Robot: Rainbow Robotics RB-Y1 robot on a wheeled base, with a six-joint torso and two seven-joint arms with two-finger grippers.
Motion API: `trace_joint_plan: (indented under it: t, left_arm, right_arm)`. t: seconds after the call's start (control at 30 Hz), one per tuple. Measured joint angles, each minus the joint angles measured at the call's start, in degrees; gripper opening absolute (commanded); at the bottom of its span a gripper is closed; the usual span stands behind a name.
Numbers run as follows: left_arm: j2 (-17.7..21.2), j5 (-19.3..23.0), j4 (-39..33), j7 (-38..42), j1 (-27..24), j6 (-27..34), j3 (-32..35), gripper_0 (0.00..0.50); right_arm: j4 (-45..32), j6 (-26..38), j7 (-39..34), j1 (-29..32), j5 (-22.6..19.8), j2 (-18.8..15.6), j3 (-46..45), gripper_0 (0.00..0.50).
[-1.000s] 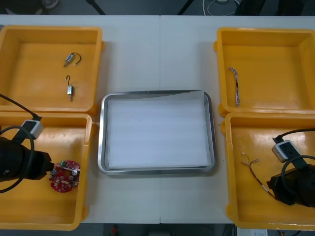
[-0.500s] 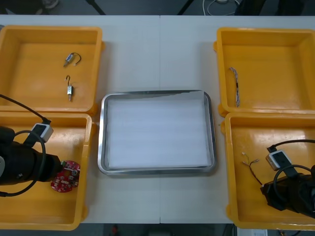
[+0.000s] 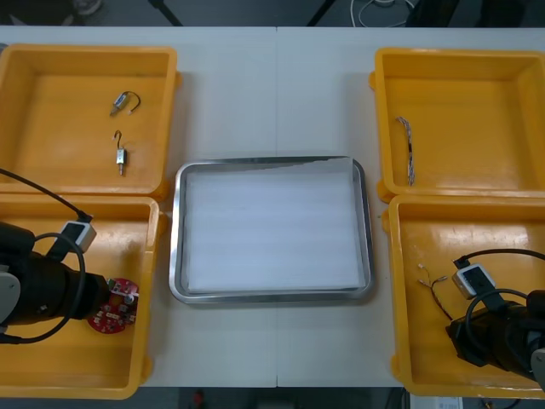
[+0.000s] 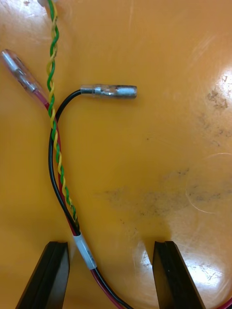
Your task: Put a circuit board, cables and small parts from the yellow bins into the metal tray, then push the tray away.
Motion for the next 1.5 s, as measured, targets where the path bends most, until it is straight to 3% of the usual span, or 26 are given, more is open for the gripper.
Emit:
trace_joint_plan:
  t: [0.07, 0.1, 0.17, 0.23, 0.27, 0.5, 0.57, 0.63, 0.77, 1.1, 1.3, 1.5]
  left_arm:
    - [0.00, -0.14, 0.19, 0.00, 0.03, -0.28, -0.08, 0.500]
    - [0.00, -0.20, 0.40, 0.00, 0.04, -0.64, -0.17, 0.500]
    - [-0.01, -0.25, 1.09, 0.00, 0.05, -1.56, -0.43, 0.500]
    - [-0.01, -0.53, 1.75, 0.00, 0.05, -2.37, -0.77, 0.500]
    - [-0.01, -0.61, 1.95, 0.00, 0.05, -2.55, -0.94, 0.500]
    - [-0.01, -0.62, 2.10, 0.00, 0.09, -2.63, -1.49, 0.500]
    - [-0.01, -0.63, 2.10, 0.00, 0.10, -2.63, -1.49, 0.317]
    - [-0.01, -0.63, 2.11, 0.00, 0.12, -2.63, -1.49, 0.008]
    - [-0.01, -0.63, 2.12, 0.00, 0.27, -2.63, -1.50, 0.000]
    - [-0.01, -0.64, 2.12, 0.00, 0.51, -2.64, -1.49, 0.000]
    - [-0.01, -0.30, 2.08, 0.00, 0.51, -1.92, -0.90, 0.000]
    - [-0.01, 1.72, 0.07, 0.00, 0.03, 5.92, 3.99, 0.000]
  right_arm:
    - [0.00, -0.01, 0.00, 0.02, -0.09, -0.08, 0.00, 0.500]
    - [0.00, -0.02, 0.00, 0.02, -0.22, -0.16, 0.00, 0.439]
    - [0.00, -0.06, 0.00, 0.04, -0.57, -0.39, 0.01, 0.296]
    - [0.00, -0.06, 0.00, 0.12, -0.95, -0.59, 0.04, 0.013]
    - [0.00, -0.07, 0.00, 0.19, -1.04, -0.66, 0.06, 0.000]
    - [0.00, -0.07, 0.00, 0.49, -1.49, -0.84, 0.14, 0.000]
    - [0.00, -0.07, 0.00, 0.49, -1.57, -0.88, 0.14, 0.000]
    - [0.00, -0.07, 0.00, 0.48, -1.68, -0.93, 0.14, 0.000]
    - [-0.39, 0.92, 0.00, 0.26, -1.97, -1.12, 0.02, 0.000]
    - [-8.55, 16.97, 0.00, -2.23, -3.94, -1.12, -5.28, 0.000]
    - [-13.93, 26.84, 0.00, -5.36, -9.98, -1.12, -11.14, 0.000]
    - [-17.72, 36.23, -0.01, -9.37, -16.36, -1.78, -17.40, 0.000]
